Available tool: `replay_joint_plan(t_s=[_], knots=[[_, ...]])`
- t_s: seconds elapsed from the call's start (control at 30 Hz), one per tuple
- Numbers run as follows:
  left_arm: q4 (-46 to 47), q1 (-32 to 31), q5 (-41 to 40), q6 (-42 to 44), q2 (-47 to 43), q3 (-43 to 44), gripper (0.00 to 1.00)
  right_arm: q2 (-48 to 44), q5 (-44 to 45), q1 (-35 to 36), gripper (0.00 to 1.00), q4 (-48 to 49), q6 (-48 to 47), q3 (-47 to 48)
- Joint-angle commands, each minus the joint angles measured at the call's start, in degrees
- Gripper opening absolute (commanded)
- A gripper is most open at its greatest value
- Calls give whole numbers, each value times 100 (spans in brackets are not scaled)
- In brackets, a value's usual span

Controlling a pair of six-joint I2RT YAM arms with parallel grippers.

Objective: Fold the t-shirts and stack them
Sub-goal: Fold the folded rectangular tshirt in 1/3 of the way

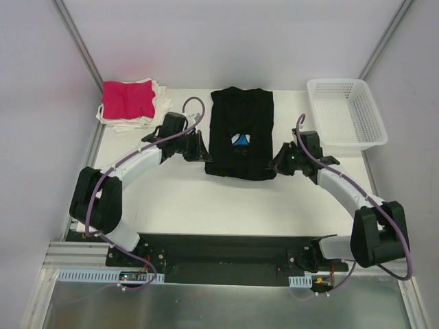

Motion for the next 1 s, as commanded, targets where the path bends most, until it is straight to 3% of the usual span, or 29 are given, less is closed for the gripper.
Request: replay_joint_plan(t_s=[0.0,0.97], knots=[[-150,107,-40,213,147,474,0,256,-42,-105,1,186,-113,403],[-160,713,144,319,1843,2460,0,2128,-68,-465,1,652,54,2248]])
